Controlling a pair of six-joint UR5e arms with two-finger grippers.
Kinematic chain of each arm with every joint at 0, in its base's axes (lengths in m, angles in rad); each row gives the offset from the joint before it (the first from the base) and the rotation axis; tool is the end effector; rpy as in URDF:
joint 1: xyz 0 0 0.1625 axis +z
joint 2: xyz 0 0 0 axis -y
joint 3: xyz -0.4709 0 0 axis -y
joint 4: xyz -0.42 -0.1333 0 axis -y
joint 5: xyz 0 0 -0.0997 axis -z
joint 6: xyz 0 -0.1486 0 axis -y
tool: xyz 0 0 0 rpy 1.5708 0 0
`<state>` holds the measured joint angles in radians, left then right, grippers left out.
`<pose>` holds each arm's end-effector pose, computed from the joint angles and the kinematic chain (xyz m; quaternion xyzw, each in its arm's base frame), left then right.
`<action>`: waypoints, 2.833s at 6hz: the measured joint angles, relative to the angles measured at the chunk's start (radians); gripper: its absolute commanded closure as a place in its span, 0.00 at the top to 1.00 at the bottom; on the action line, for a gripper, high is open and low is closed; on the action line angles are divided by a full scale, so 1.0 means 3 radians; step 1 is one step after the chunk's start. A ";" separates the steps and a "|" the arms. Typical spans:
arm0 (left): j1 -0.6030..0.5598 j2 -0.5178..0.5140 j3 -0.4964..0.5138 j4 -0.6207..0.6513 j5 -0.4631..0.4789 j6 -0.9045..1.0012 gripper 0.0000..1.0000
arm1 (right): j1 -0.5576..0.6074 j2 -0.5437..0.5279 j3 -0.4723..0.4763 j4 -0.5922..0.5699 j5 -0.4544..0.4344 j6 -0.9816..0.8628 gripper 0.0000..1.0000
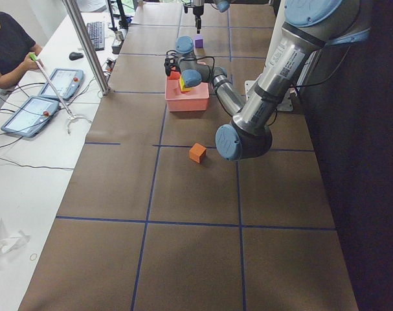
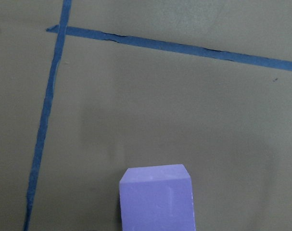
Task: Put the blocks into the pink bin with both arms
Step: 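Carry the yellow-green cube into the bin while the right gripper grasps the purple cube, then withdraw the left gripper while the right gripper carries the purple cube into the bin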
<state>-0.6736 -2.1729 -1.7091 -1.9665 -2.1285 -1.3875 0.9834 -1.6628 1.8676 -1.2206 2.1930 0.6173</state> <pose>0.5389 -0.5000 0.2299 0.0038 0.5669 -0.0530 0.8221 -0.2473 -0.4557 0.5961 0.0481 -0.3903 -0.0702 0.9167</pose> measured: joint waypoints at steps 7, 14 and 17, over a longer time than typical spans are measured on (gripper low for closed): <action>0.0044 0.0014 -0.0093 0.0001 0.0154 0.0009 1.00 | -0.0253 0.0163 -0.0420 0.0000 -0.0146 -0.0102 0.16; -0.0319 0.1687 -0.0907 0.0010 0.0166 0.0990 0.98 | -0.0290 0.1207 0.0215 -0.0818 -0.0113 0.0698 0.00; -0.0355 0.1911 -0.0888 0.0010 0.0175 0.1086 0.99 | -0.0867 0.2113 0.0149 -0.1316 -0.0412 0.1761 0.23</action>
<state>-0.7802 -1.5996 -1.9756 -1.9635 -2.0760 -1.0618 0.7232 -1.0288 1.9122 -1.6155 2.0693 1.1457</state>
